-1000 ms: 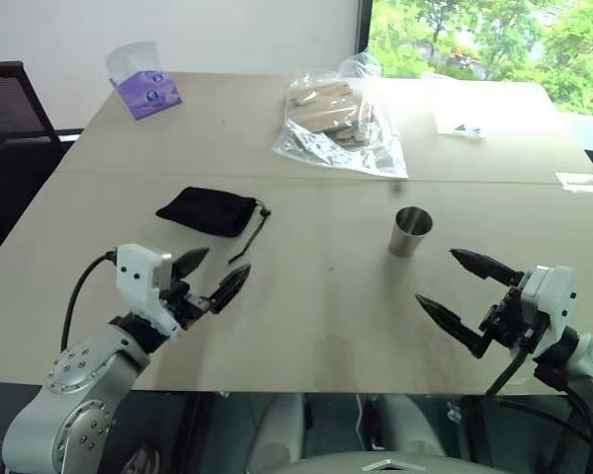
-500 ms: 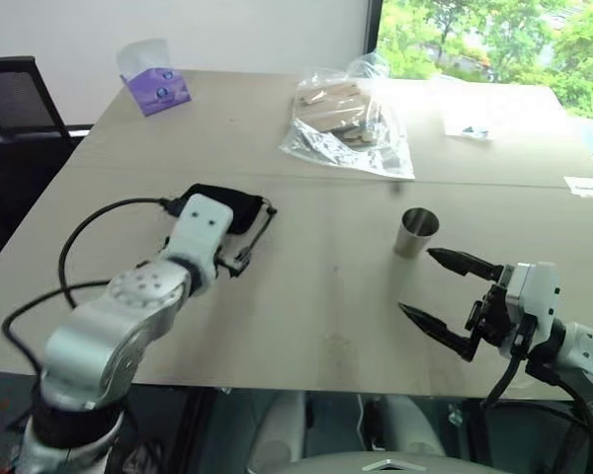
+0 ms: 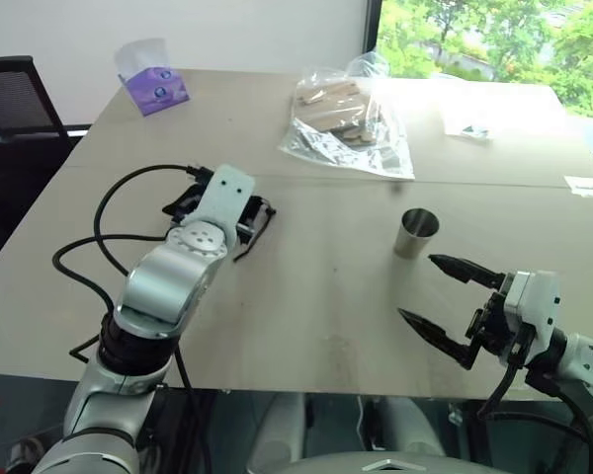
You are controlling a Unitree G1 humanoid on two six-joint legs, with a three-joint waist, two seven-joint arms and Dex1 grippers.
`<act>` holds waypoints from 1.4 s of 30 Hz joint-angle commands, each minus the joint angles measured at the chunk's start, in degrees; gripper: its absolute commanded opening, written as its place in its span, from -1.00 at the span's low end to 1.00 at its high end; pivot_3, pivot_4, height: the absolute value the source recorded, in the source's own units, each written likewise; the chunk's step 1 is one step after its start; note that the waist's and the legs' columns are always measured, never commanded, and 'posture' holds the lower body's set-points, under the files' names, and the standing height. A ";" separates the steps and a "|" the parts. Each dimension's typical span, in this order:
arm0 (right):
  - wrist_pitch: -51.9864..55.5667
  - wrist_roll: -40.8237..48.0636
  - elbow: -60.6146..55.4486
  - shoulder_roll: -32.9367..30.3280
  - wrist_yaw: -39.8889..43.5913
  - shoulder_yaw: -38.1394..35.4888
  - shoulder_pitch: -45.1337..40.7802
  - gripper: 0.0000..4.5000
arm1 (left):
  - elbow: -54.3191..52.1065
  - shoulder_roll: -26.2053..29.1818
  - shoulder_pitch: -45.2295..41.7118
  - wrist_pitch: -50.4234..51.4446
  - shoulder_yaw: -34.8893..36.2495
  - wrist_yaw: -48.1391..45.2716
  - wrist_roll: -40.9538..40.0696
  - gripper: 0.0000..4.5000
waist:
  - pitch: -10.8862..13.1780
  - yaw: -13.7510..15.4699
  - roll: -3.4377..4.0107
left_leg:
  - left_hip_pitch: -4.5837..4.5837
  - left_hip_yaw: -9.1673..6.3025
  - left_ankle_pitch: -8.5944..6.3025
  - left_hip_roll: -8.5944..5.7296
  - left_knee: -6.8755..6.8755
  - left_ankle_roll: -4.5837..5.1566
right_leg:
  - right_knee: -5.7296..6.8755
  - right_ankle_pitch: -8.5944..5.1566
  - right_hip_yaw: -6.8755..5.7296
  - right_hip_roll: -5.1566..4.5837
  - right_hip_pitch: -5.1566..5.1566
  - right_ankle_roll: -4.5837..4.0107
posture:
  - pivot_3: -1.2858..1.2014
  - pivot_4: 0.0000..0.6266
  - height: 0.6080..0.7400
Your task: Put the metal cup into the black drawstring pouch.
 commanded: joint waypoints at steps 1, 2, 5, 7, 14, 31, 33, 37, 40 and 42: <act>-1.38 0.01 -0.97 0.01 0.19 -0.69 -0.38 1.00 | 2.94 -0.57 -2.10 -2.23 -2.25 0.61 4.07 0.97 | 0.00 0.01 0.00 | 0.00 0.00 0.00 0.00 0.00 0.00 | 0.01 0.00 0.00 0.00 0.00 0.00 | 0.03 -0.52 1.00; -1.45 -0.12 -0.85 0.06 0.23 -0.49 -0.58 1.00 | 4.30 -0.70 -2.35 -2.61 -3.05 0.63 4.92 0.97 | 0.00 0.01 0.00 | 0.00 0.01 0.00 0.00 0.00 0.00 | 0.00 0.00 0.01 0.00 0.00 0.00 | 0.03 -0.52 1.00; -1.63 -0.19 -0.49 0.26 0.23 -0.37 -0.87 1.00 | 8.20 -0.79 -3.10 -4.34 -4.70 0.55 7.49 0.97 | 0.00 0.04 0.00 | -0.02 0.02 0.01 -0.02 0.01 -0.01 | 0.00 0.00 0.01 -0.01 0.00 0.00 | 0.03 -0.52 1.00; -1.89 -0.30 -0.27 0.39 0.35 -0.31 -0.72 1.00 | 10.28 -1.61 -3.42 -5.50 -4.57 1.14 9.26 0.60 | 0.00 0.03 0.00 | -0.02 0.01 0.01 -0.02 0.02 -0.01 | 0.01 0.00 0.00 -0.01 -0.02 0.00 | 0.03 -0.52 1.00; -1.81 -0.52 -0.41 0.60 0.11 0.36 -0.92 1.00 | 7.74 0.88 -1.10 -9.35 -4.49 -4.57 10.68 -0.88 | 0.00 -0.07 0.00 | -0.03 0.01 0.04 -0.02 0.02 -0.06 | 0.02 0.00 0.01 -0.07 -0.02 0.00 | 0.03 -0.52 1.00; -1.81 1.16 1.66 -0.10 2.71 1.44 -3.74 1.00 | -2.54 29.00 34.17 -48.19 12.82 -29.91 12.03 -0.97 | 0.00 -0.57 0.03 | 0.02 0.05 -0.02 0.05 -0.09 0.03 | -0.03 -0.01 -0.01 -0.34 -0.04 -0.05 | 0.03 -0.52 1.00; -1.94 1.51 1.55 -0.36 3.68 1.86 -4.28 1.00 | -3.26 27.67 34.45 -47.67 13.37 -30.36 12.36 -0.97 | 0.00 -0.06 0.03 | 0.02 0.06 -0.03 0.05 -0.09 0.05 | -0.03 0.00 -0.01 -0.34 -0.03 -0.05 | 0.03 -0.52 1.00; -2.27 1.28 1.83 -0.74 5.21 2.54 -5.55 1.00 | -4.27 26.47 35.75 -48.23 14.64 -31.51 13.68 -0.59 | 0.00 0.00 0.03 | 0.01 0.07 -0.03 0.05 -0.08 0.05 | -0.03 0.00 0.00 -0.30 -0.03 -0.04 | 0.03 -0.52 1.00; -2.26 1.58 2.47 -0.66 5.90 2.48 -6.45 1.00 | -5.80 24.36 36.09 -44.48 16.54 -30.73 14.11 -0.10 | 0.01 -0.02 0.04 | 0.02 0.07 -0.03 0.05 -0.08 0.05 | -0.01 0.00 0.00 -0.28 -0.04 -0.04 | 0.03 -0.52 1.00; -2.36 1.68 2.79 -0.66 6.39 2.42 -6.79 1.00 | -8.22 22.85 35.51 -39.47 17.01 -30.82 14.29 0.36 | 0.00 -0.03 0.03 | 0.02 0.06 -0.03 0.06 -0.08 0.05 | 0.01 0.00 -0.01 -0.26 -0.03 -0.04 | 0.03 -0.52 1.00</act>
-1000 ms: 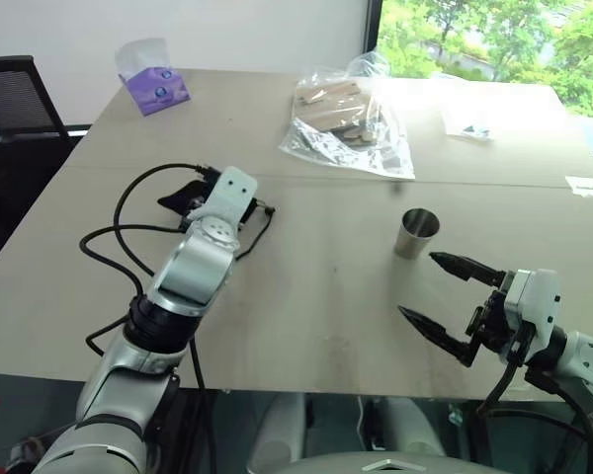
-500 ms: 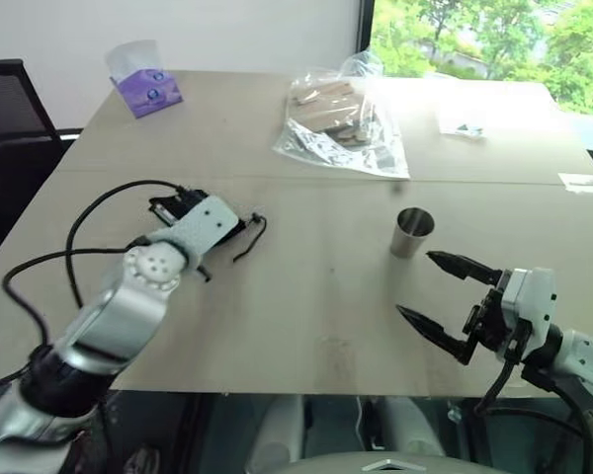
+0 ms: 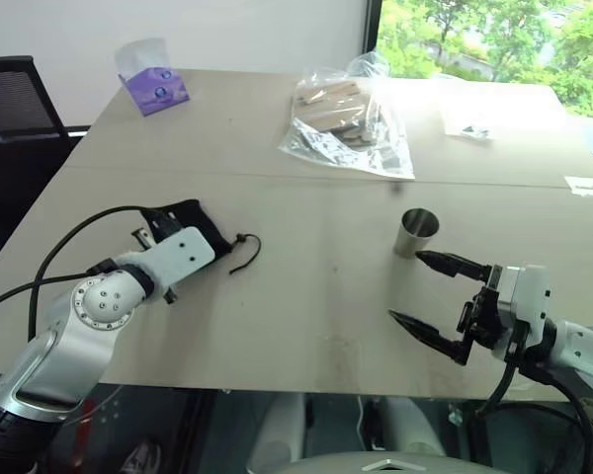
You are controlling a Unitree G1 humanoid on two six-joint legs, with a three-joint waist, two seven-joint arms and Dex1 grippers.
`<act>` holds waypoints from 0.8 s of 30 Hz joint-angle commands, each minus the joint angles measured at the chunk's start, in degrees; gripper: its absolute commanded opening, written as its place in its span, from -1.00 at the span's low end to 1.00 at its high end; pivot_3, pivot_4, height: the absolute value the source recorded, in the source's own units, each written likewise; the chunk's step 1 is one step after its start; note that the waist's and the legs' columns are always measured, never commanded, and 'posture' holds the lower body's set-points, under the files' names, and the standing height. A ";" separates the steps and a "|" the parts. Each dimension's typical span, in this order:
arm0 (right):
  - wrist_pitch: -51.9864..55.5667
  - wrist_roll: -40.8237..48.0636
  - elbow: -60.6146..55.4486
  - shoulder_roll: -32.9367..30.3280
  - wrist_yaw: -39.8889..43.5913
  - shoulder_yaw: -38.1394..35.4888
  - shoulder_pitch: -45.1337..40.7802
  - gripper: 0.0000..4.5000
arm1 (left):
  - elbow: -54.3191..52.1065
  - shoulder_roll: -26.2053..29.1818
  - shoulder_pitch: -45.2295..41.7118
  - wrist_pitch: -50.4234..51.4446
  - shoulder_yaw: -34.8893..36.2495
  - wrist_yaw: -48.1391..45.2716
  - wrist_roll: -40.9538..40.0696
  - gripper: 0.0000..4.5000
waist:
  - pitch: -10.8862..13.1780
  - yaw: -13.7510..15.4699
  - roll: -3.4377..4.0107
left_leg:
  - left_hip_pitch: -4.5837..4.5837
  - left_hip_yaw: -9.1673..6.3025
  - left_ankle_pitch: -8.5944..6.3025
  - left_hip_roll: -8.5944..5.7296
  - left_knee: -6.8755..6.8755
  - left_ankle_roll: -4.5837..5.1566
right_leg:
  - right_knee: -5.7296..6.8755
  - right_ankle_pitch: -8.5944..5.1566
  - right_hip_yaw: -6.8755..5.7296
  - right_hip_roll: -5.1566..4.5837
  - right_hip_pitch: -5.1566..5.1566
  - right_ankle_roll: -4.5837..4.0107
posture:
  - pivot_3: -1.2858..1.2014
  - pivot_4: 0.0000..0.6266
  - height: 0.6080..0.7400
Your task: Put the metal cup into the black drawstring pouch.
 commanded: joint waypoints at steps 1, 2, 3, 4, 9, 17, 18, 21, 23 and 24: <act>-1.14 1.33 -0.24 -0.23 1.19 -0.37 -0.70 1.00 | -5.87 -1.92 -1.12 8.33 2.71 0.71 1.36 0.53 | 0.00 -0.01 0.00 | 0.01 0.01 0.00 0.00 0.00 0.00 | 0.00 0.00 0.01 0.00 0.00 0.00 | 0.03 -0.52 1.00; -1.24 1.38 -0.17 -0.16 1.38 -0.38 -0.80 1.00 | -7.47 -1.94 -1.82 12.44 1.73 0.77 1.92 0.53 | 0.00 0.00 0.00 | 0.01 0.01 0.00 0.00 0.00 0.00 | 0.00 0.00 0.01 0.01 0.00 0.00 | 0.03 -0.52 1.00; -1.37 1.48 -0.16 -0.01 1.53 -0.31 -1.00 1.00 | -9.32 -2.27 -3.16 17.41 0.18 1.39 2.78 0.53 | 0.00 0.04 -0.01 | 0.01 0.02 0.00 0.00 0.01 0.00 | 0.01 0.00 0.01 0.02 0.01 0.01 | 0.03 -0.52 1.00; -1.56 1.58 -0.14 0.18 1.67 -0.19 -1.22 1.00 | -10.95 -2.93 -4.82 22.43 -1.41 2.11 3.35 0.53 | 0.00 0.08 -0.01 | -0.01 -0.01 0.00 0.00 0.03 0.00 | 0.01 0.00 -0.01 0.08 0.01 0.01 | 0.03 -0.52 1.00; -2.40 2.82 -0.25 1.65 1.63 0.28 -2.57 1.00 | -13.81 -5.00 -11.91 36.70 -10.21 6.11 6.15 0.53 | -0.01 -0.05 -0.02 | 0.02 -0.01 0.00 -0.02 0.13 0.00 | 0.20 0.00 0.02 0.29 0.01 0.02 | 0.03 -0.52 1.00; -1.82 2.64 -0.37 2.56 0.22 1.16 -4.27 1.00 | -10.07 -3.03 -16.44 37.67 -19.17 9.14 8.99 0.53 | 0.00 -0.25 -0.02 | 0.06 0.00 0.01 -0.02 0.21 -0.01 | 0.39 0.00 0.06 0.24 -0.03 0.01 | 0.03 -0.52 1.00; -1.73 2.58 -0.45 2.62 0.00 1.26 -4.34 1.00 | -9.48 -2.85 -16.71 37.25 -19.65 9.26 9.29 0.53 | 0.00 -0.21 -0.02 | 0.06 0.00 0.01 -0.02 0.21 -0.01 | 0.41 0.00 0.06 0.23 -0.03 0.01 | 0.03 -0.52 1.00; -1.67 2.40 -0.72 2.53 -0.56 1.48 -4.32 1.00 | -8.11 -2.60 -17.08 35.36 -20.71 9.41 10.19 0.29 | 0.00 -0.04 -0.02 | 0.05 0.00 0.01 -0.02 0.24 -0.01 | 0.41 -0.01 0.06 0.20 -0.03 0.01 | 0.03 -0.52 1.00; -1.61 2.20 -0.87 2.38 -1.08 1.46 -4.10 1.00 | -7.36 -2.81 -17.41 34.48 -20.60 9.29 10.49 -0.04 | 0.00 -0.03 -0.02 | 0.03 0.00 0.00 -0.02 0.27 0.00 | 0.41 -0.01 0.06 0.19 -0.03 0.01 | 0.03 -0.52 1.00; -1.57 2.12 -0.93 2.32 -1.30 1.44 -3.99 1.00 | -6.95 -3.03 -17.65 34.37 -20.27 9.12 10.48 -0.23 | 0.00 -0.02 -0.02 | 0.03 0.00 0.00 -0.02 0.27 0.00 | 0.41 -0.01 0.06 0.18 -0.03 0.01 | 0.03 -0.52 1.00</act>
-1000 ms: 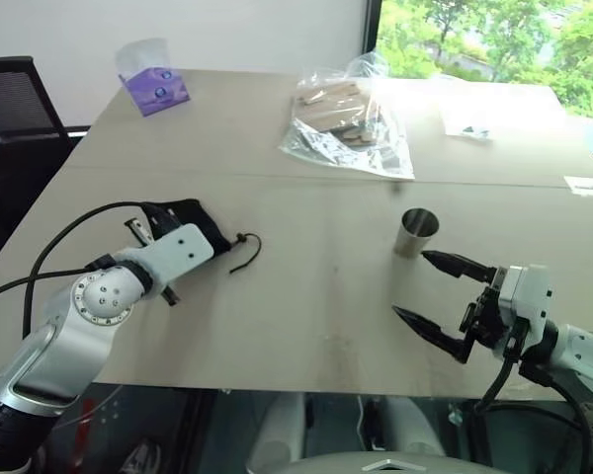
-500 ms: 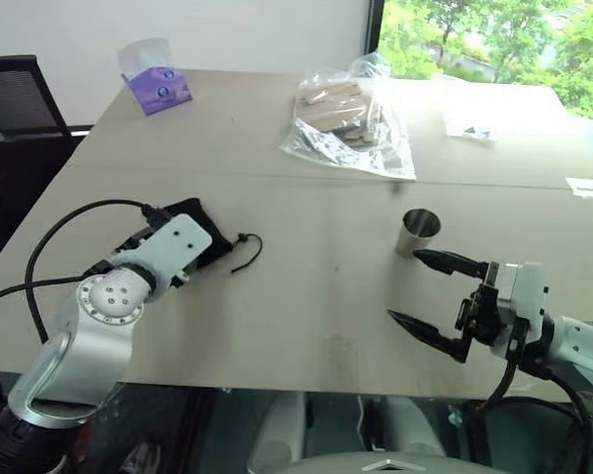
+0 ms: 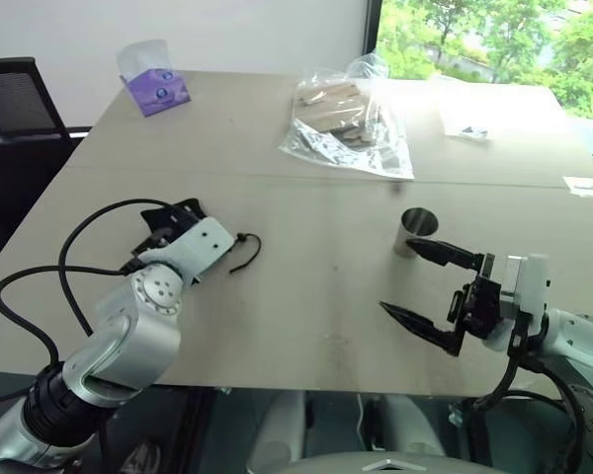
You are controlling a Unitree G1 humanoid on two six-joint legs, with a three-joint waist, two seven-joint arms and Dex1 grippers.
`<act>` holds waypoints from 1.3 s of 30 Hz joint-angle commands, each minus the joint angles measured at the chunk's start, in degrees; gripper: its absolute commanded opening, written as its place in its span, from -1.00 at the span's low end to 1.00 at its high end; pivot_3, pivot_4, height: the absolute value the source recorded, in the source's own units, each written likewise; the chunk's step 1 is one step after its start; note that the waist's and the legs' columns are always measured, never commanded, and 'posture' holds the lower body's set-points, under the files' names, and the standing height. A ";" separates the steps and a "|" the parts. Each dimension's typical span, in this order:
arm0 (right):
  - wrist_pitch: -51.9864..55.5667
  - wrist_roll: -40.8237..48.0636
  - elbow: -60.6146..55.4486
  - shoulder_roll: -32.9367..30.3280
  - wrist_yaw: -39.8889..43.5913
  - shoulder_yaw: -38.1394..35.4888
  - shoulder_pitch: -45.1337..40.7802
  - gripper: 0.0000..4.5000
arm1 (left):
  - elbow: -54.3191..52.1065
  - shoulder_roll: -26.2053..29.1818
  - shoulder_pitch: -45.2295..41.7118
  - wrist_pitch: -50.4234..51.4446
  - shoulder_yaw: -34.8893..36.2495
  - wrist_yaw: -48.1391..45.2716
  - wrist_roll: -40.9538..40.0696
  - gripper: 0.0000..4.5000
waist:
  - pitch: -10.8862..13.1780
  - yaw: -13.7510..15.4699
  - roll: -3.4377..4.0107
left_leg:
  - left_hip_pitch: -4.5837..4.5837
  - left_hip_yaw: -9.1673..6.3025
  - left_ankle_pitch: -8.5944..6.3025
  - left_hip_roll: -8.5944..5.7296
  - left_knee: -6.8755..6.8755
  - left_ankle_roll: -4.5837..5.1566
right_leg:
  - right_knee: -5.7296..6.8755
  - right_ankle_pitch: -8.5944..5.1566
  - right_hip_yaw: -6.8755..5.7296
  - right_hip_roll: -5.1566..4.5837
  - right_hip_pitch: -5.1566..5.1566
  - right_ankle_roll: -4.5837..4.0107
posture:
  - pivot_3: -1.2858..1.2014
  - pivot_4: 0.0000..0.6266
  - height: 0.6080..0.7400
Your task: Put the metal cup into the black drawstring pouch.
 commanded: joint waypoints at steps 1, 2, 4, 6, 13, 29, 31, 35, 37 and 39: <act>-0.37 0.20 -2.14 -0.09 -0.96 -0.56 0.15 1.00 | 0.64 0.46 -1.25 -1.73 0.87 0.20 1.52 -0.42 | 0.00 0.02 0.00 | 0.00 0.00 0.00 0.00 0.00 0.00 | 0.00 0.00 0.00 -0.01 0.00 0.00 | 0.03 -0.52 1.00; -0.29 0.15 -2.19 -0.12 -1.15 -0.54 0.23 1.00 | 0.98 0.58 -1.30 -2.16 1.08 -0.10 1.45 -0.66 | 0.00 0.01 0.00 | 0.00 -0.01 0.00 0.00 0.00 0.00 | 0.00 0.00 -0.01 -0.02 0.00 0.00 | 0.03 -0.52 1.00; -0.06 -0.07 -2.13 -0.25 -1.61 -0.41 0.19 1.00 | 2.01 0.49 -1.50 -3.03 1.96 -0.72 0.96 -0.98 | 0.00 0.01 0.00 | 0.01 -0.01 0.00 0.00 0.01 0.00 | 0.03 0.00 0.00 -0.04 0.00 0.00 | 0.03 -0.52 1.00; 0.78 -0.20 -2.05 -0.50 -2.42 -0.36 0.06 1.00 | 2.58 -0.46 -2.12 -2.90 3.79 -2.07 -0.56 -0.98 | 0.00 0.00 0.00 | 0.01 -0.01 0.00 0.00 0.02 0.00 | 0.03 0.00 -0.01 -0.05 0.00 0.00 | 0.03 -0.52 1.00; 6.25 -0.15 -2.07 -1.81 -7.54 -2.24 -2.74 1.00 | 1.17 -10.30 -8.40 10.18 15.18 -11.69 -13.17 -0.98 | 0.01 0.03 -0.01 | -0.02 0.00 0.00 -0.01 0.18 0.00 | 0.16 0.00 -0.01 0.02 0.00 0.00 | 0.03 -0.52 1.00; 45.09 8.92 4.25 -17.99 -18.83 -2.85 -30.61 1.00 | 14.95 -26.44 -13.34 18.47 36.85 -12.07 -41.97 -0.98 | 0.03 -0.93 -0.05 | -0.06 -0.08 0.00 0.02 0.42 0.00 | 0.34 0.00 -0.06 -0.08 0.01 0.00 | 0.03 -0.52 1.00; 46.86 7.22 8.05 -17.61 -19.01 0.00 -34.33 1.00 | 16.28 -26.46 -12.90 18.47 37.43 -10.32 -45.08 -0.98 | 0.03 -1.19 -0.05 | -0.08 -0.05 0.00 -0.01 0.44 0.01 | 0.33 0.00 -0.04 -0.13 0.00 0.00 | 0.03 -0.52 1.00; 53.44 5.81 17.78 -13.05 -21.83 2.98 -42.31 1.00 | 15.66 -25.65 -12.32 18.47 37.10 -7.44 -49.76 -0.98 | 0.04 -1.36 -0.06 | -0.10 -0.05 0.00 -0.02 0.42 0.01 | 0.33 0.00 -0.03 -0.16 -0.03 0.00 | 0.03 -0.52 1.00; 55.10 4.27 21.68 -11.66 -22.16 4.33 -44.77 1.00 | 15.44 -25.26 -11.86 18.47 37.32 -5.86 -52.01 -0.98 | 0.04 -1.42 -0.05 | -0.09 -0.04 0.00 -0.01 0.41 0.00 | 0.35 0.01 0.00 -0.15 -0.05 0.00 | 0.03 -0.52 1.00; 55.04 2.10 24.88 -11.43 -21.52 6.35 -46.49 1.00 | 14.96 -24.86 -11.42 18.47 37.50 -4.17 -54.06 -0.98 | 0.04 -1.36 -0.05 | -0.09 -0.04 0.00 -0.01 0.40 0.00 | 0.34 0.01 -0.01 -0.15 -0.05 0.00 | 0.03 -0.52 1.00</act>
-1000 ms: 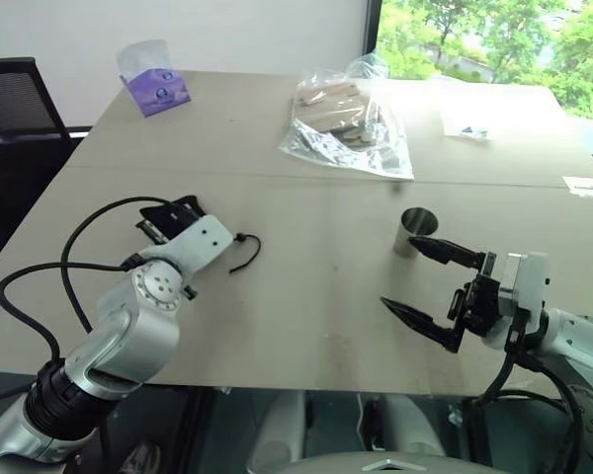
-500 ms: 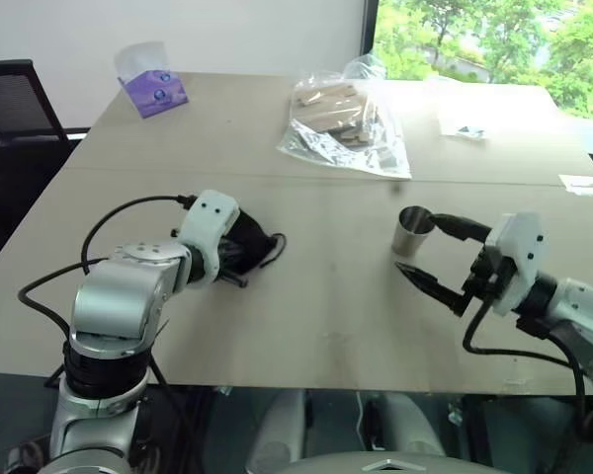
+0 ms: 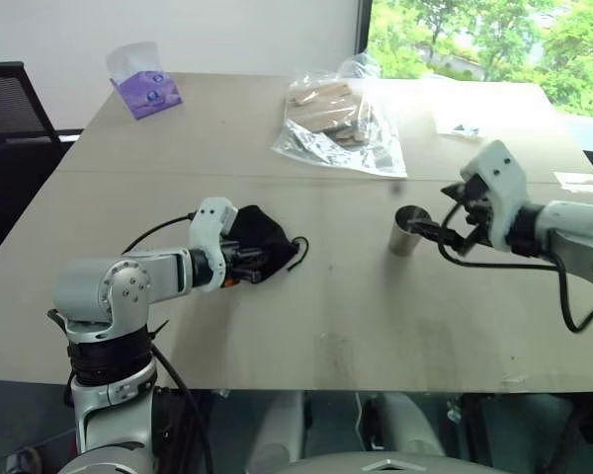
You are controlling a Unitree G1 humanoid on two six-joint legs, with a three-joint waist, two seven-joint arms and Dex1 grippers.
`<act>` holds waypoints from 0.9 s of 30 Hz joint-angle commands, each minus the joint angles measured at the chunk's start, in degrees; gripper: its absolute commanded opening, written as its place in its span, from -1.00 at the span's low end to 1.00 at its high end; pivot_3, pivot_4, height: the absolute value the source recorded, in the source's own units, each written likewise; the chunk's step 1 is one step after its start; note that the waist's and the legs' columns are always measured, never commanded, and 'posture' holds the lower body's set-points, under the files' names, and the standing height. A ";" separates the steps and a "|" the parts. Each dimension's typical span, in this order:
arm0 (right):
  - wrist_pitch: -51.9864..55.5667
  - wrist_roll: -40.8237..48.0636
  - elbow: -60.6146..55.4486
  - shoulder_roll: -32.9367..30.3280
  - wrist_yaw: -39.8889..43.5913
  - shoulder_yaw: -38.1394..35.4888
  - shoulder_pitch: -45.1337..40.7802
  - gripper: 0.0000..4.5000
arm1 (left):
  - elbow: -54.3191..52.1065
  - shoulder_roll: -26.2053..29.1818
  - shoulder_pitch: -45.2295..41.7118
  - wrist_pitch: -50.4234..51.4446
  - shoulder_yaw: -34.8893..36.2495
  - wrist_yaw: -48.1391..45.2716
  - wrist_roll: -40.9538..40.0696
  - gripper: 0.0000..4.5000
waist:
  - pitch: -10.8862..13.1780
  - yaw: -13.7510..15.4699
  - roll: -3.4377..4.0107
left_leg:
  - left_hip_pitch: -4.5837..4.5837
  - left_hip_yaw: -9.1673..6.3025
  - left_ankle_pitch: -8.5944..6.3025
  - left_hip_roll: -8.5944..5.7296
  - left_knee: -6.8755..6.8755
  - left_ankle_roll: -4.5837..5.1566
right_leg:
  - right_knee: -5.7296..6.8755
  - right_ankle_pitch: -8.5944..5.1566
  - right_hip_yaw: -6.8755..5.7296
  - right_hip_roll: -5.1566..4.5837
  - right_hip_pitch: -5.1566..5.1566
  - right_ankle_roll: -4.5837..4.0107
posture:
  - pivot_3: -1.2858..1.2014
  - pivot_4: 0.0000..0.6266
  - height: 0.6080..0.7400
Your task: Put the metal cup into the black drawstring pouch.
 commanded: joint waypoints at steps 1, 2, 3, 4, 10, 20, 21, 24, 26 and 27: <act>0.51 -3.91 4.99 -0.21 0.89 2.68 -3.50 1.00 | -2.25 1.40 0.74 0.09 1.33 3.22 -4.73 -0.98 | 0.00 0.06 0.00 | 0.00 0.00 0.00 -0.01 -0.01 0.00 | -0.01 0.00 0.00 -0.01 0.00 0.00 | 0.03 -0.52 1.00; 0.42 -4.76 6.60 -0.30 1.66 3.81 -4.43 1.00 | -2.45 1.52 0.87 0.09 1.50 4.10 -5.78 -0.98 | 0.01 0.12 0.00 | -0.02 0.01 0.00 -0.01 -0.01 0.00 | -0.03 0.00 0.00 -0.02 -0.01 0.00 | 0.03 -0.52 1.00; 0.58 -5.45 8.10 -0.35 2.48 4.86 -5.35 1.00 | -2.64 1.58 0.92 0.09 1.67 4.94 -6.57 -0.98 | 0.01 0.11 0.00 | -0.05 0.01 0.00 -0.01 -0.01 0.00 | -0.05 0.00 0.00 -0.02 -0.02 0.00 | 0.03 -0.52 1.00; 0.22 -6.41 9.32 -1.02 4.27 7.01 -6.31 1.00 | -2.83 1.59 1.00 0.09 1.87 5.88 -7.35 -0.98 | 0.01 0.04 0.00 | -0.06 0.03 0.00 -0.02 -0.01 0.00 | -0.04 0.00 0.02 -0.02 -0.07 0.00 | 0.03 -0.52 1.00; -4.12 -12.70 15.07 -0.89 10.61 14.61 -9.95 0.45 | -4.86 0.90 1.74 0.09 3.01 11.24 -11.83 -1.00 | 0.01 -0.06 0.01 | -0.08 0.05 0.00 -0.03 -0.05 0.00 | -0.02 0.00 0.06 0.00 -0.16 0.01 | 0.03 -0.52 1.00; -5.39 -11.57 8.83 1.65 12.18 5.30 -4.58 -0.97 | -1.19 -1.21 -0.08 0.09 5.06 19.95 -21.37 -1.00 | 0.01 0.15 -0.02 | -0.12 0.03 0.00 -0.03 -0.01 0.00 | 0.00 0.01 0.04 -0.02 -0.17 0.03 | 0.03 -0.52 1.00; -5.04 -10.95 7.12 1.98 11.91 3.56 -3.03 -0.97 | -0.49 -1.43 -0.44 0.09 5.09 20.76 -22.20 -1.00 | 0.01 0.32 -0.03 | -0.12 0.02 0.00 -0.03 -0.02 0.00 | 0.01 0.01 0.03 -0.02 -0.17 0.03 | 0.03 -0.52 1.00; -5.41 -7.43 1.12 5.49 10.30 -3.51 3.39 -0.97 | 2.22 -1.90 -2.09 0.09 4.90 23.14 -23.91 -1.00 | 0.02 0.29 -0.04 | -0.13 0.00 0.00 -0.05 -0.03 -0.01 | 0.01 0.01 0.01 -0.02 -0.18 0.03 | 0.03 -0.52 1.00; -3.79 -5.80 -3.77 8.09 7.87 -7.12 8.23 -0.97 | 4.68 -2.11 -3.74 0.09 4.67 24.37 -25.08 -1.00 | 0.02 0.25 -0.03 | -0.20 -0.03 0.01 -0.04 -0.03 -0.02 | 0.01 0.01 0.00 -0.01 -0.21 0.03 | 0.03 -0.52 1.00; -3.62 -5.00 -6.42 9.52 6.90 -8.30 10.51 -0.97 | 6.06 -2.27 -4.63 0.09 4.78 24.81 -25.64 -1.00 | 0.02 0.26 -0.03 | -0.22 -0.04 0.01 -0.04 -0.03 -0.02 | 0.01 0.01 -0.01 -0.01 -0.23 0.03 | 0.03 -0.52 1.00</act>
